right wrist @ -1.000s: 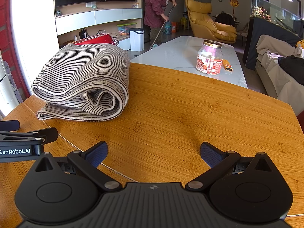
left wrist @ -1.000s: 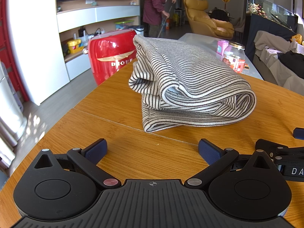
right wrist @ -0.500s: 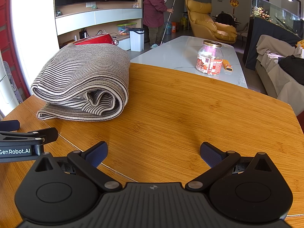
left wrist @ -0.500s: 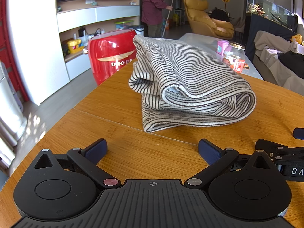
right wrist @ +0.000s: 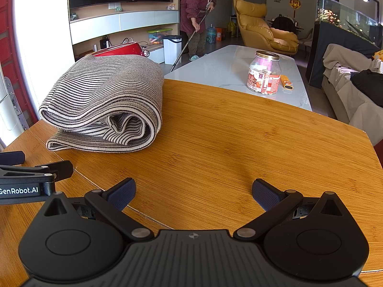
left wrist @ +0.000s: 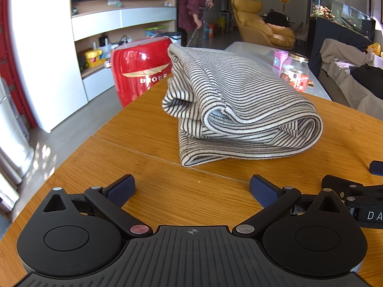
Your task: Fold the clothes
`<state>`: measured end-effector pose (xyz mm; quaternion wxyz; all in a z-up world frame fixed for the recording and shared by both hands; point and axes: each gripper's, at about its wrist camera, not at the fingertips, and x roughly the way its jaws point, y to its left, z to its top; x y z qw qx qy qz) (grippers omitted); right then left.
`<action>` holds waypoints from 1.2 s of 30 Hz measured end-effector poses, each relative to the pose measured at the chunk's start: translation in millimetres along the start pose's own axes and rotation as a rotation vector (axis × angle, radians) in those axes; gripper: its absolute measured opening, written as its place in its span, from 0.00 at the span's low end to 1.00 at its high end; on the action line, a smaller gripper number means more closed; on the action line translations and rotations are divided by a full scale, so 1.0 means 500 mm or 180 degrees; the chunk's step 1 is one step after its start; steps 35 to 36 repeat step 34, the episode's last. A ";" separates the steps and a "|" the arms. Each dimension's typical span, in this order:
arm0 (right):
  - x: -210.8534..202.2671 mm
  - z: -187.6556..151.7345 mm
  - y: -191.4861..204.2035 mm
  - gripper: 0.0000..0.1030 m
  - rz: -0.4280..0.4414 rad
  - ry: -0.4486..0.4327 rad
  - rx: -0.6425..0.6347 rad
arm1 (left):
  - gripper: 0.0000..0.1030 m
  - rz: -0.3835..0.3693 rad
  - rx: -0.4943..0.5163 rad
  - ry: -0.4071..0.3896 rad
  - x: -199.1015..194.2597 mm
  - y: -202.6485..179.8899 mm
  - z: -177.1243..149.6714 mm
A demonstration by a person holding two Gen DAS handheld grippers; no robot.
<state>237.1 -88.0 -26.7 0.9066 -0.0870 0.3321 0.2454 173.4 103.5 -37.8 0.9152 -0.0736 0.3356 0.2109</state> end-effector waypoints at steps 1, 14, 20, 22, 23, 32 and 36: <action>0.000 0.000 -0.001 1.00 0.0000 0.0000 0.0000 | 1.00 0.0000 0.0000 0.0000 0.000 0.000 0.000; 0.000 0.000 0.001 1.00 0.0000 0.0000 0.0000 | 1.00 0.0039 -0.0016 -0.0002 0.002 -0.004 0.001; 0.000 0.000 0.001 1.00 0.0000 0.0000 0.0000 | 1.00 -0.0026 0.0012 0.0010 0.005 -0.001 0.003; 0.000 0.000 0.000 1.00 0.0000 0.0000 0.0000 | 1.00 -0.0088 0.0061 0.0051 0.002 0.001 0.003; 0.000 0.000 0.001 1.00 0.0000 0.0000 0.0000 | 1.00 -0.0119 0.0086 0.0072 0.001 0.003 0.003; 0.000 0.000 0.001 1.00 0.0000 0.0000 0.0000 | 1.00 -0.0208 0.0080 0.0098 -0.009 0.013 -0.003; 0.000 0.000 0.001 1.00 -0.0001 0.0001 0.0001 | 1.00 -0.0207 0.0123 0.0106 -0.009 0.011 -0.004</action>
